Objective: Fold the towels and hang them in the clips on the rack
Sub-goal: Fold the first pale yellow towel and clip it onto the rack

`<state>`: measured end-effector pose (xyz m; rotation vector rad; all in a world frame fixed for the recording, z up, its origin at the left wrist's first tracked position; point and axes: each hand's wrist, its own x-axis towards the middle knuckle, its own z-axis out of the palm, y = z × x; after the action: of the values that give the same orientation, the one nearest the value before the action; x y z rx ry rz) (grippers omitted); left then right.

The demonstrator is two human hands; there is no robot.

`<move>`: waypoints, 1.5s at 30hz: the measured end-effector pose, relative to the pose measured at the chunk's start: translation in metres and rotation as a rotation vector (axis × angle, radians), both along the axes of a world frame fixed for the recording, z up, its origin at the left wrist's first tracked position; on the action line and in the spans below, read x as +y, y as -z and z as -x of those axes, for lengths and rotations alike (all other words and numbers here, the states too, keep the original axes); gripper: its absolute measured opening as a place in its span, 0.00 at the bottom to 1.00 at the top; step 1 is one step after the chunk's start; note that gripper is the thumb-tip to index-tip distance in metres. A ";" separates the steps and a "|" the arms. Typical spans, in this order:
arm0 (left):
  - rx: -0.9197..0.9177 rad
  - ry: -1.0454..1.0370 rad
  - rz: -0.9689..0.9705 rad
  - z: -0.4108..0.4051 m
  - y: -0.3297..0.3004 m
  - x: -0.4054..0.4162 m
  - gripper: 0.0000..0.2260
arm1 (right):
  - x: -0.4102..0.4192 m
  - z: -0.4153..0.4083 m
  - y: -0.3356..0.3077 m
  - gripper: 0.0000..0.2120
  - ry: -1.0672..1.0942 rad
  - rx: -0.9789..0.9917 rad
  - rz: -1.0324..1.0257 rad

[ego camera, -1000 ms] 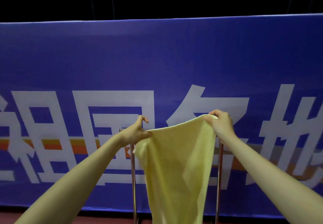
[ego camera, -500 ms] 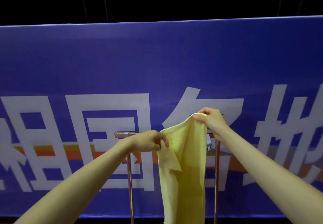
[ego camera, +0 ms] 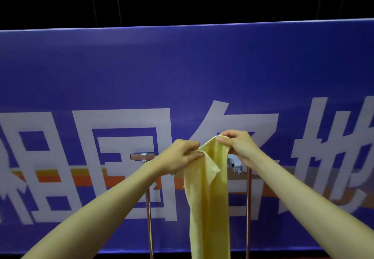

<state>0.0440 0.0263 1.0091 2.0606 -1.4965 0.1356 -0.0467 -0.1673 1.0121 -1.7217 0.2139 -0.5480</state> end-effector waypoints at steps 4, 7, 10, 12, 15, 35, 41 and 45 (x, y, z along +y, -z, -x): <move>0.202 -0.051 0.168 0.010 0.000 -0.003 0.11 | 0.008 0.005 -0.001 0.06 -0.143 0.019 -0.082; 0.224 -0.075 0.224 0.014 -0.005 -0.005 0.11 | 0.015 0.009 -0.001 0.08 -0.238 -0.005 -0.204; 0.232 -0.108 0.270 0.014 -0.005 -0.006 0.13 | 0.020 0.014 -0.001 0.06 -0.332 -0.042 -0.197; 0.248 -0.131 0.310 0.014 -0.004 -0.006 0.14 | 0.022 0.016 -0.001 0.05 -0.358 -0.041 -0.128; 0.251 -0.167 0.332 0.015 -0.005 -0.004 0.14 | 0.026 0.021 -0.002 0.08 -0.351 -0.012 -0.008; -0.015 -0.213 -0.142 -0.015 0.006 0.024 0.10 | 0.021 0.022 -0.013 0.05 -0.107 0.063 0.539; -0.367 -0.286 -0.256 -0.026 0.008 0.035 0.14 | 0.015 0.024 -0.014 0.04 -0.064 0.148 0.659; -0.550 -0.300 -0.177 -0.030 0.004 0.032 0.15 | 0.011 0.024 -0.014 0.06 0.000 0.137 0.711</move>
<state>0.0740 0.0587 1.0055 2.5181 -1.5258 0.7652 -0.0706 -0.1561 1.0266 -2.4531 0.1195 -0.5410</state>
